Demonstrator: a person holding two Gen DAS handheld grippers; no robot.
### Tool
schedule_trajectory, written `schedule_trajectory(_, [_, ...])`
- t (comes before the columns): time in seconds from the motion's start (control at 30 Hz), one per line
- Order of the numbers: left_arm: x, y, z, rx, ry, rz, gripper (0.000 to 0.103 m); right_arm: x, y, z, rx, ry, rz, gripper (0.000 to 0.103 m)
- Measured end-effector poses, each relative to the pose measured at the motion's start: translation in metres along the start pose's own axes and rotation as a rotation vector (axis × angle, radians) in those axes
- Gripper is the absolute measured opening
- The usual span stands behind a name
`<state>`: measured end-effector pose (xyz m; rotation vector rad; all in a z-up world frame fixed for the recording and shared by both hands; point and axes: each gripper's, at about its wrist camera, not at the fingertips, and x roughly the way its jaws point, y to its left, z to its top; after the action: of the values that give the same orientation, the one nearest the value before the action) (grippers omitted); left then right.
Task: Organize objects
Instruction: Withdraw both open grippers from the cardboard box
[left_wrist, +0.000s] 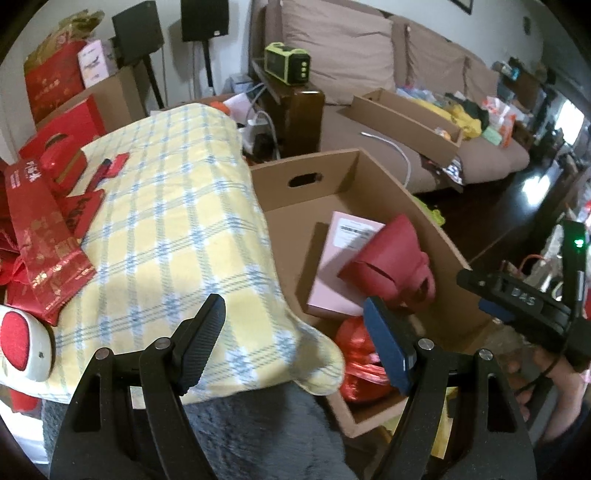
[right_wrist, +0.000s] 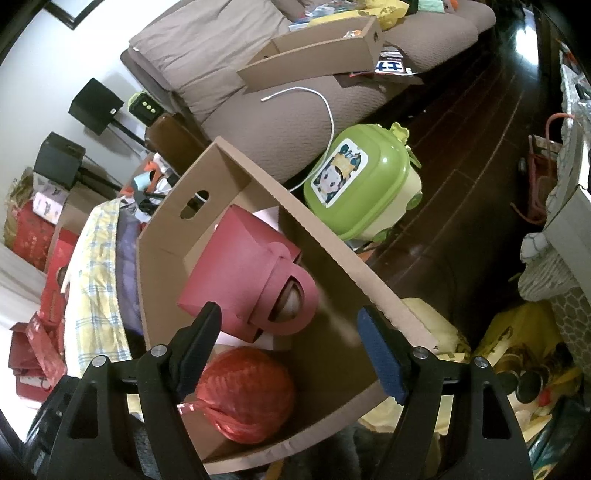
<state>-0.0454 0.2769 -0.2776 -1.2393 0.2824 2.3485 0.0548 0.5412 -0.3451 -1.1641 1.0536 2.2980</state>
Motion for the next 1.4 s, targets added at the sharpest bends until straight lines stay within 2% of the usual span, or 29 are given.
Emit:
schedule_trajectory(0.2, [0.003,0.015,-0.003,-0.013,0.0,0.028,0.075,-0.001,0.002,0.0,-0.011,-0.005,-0.008,0.078])
schedule_trajectory(0.63, [-0.016,0.03,0.005,-0.021,-0.068,0.074,0.075,-0.008,0.001,0.004,-0.009,-0.023,-0.004,0.078])
schedule_trajectory(0.93, [-0.033,0.043,0.012,-0.052,-0.104,0.073,0.075,-0.013,0.002,0.006,0.0,-0.027,0.019,0.078])
schedule_trajectory(1.27, [-0.067,0.075,0.019,-0.105,-0.166,0.08,0.075,-0.057,0.025,0.017,-0.039,-0.142,0.082,0.078])
schedule_trajectory(1.4, [-0.085,0.099,0.011,-0.125,-0.19,0.122,0.075,-0.074,0.036,0.02,-0.079,-0.177,0.086,0.078])
